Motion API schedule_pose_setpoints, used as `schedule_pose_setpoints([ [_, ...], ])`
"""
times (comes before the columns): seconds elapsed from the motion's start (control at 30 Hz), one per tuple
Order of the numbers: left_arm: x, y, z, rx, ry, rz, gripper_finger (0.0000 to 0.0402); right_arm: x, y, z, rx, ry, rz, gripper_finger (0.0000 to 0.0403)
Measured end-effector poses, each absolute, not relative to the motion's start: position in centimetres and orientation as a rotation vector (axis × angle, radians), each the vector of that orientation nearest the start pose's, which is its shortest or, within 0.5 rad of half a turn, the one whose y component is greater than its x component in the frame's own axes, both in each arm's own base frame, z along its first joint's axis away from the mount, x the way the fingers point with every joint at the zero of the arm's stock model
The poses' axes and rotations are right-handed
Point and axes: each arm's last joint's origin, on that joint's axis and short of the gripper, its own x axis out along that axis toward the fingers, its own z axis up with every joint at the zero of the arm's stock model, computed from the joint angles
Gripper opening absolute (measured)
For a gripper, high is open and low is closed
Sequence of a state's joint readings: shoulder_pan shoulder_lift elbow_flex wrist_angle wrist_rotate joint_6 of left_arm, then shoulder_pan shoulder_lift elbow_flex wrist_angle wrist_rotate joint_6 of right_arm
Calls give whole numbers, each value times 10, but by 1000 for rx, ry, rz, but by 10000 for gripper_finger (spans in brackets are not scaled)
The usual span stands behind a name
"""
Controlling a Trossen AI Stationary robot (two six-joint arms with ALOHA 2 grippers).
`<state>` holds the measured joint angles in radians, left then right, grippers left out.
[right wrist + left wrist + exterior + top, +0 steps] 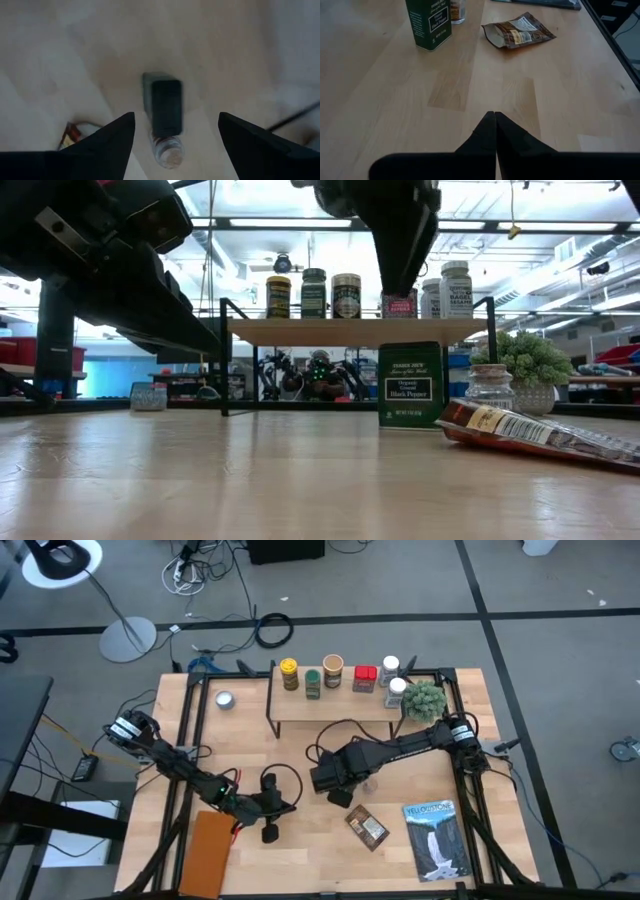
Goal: Shelf spices
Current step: Put the black seasoning can on the shelf
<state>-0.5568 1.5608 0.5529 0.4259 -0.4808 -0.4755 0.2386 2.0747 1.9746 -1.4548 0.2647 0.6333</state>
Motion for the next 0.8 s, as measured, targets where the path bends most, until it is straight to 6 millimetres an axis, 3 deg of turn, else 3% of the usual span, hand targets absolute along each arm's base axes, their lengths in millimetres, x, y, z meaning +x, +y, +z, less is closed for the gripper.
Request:
schedule_pose_setpoints([
  [0.17, 242, -135, 141, -179, 511, 39, 3, 392, 88, 257, 80, 1464, -354, 272],
  [0.6, 242, -136, 141, -181, 518, 27, 3, 394, 65, 239, 96, 1508, -333, 264],
  [0.8, 242, -135, 140, -178, 522, 29, 3, 395, 66, 228, 129, 1509, -291, 260],
])
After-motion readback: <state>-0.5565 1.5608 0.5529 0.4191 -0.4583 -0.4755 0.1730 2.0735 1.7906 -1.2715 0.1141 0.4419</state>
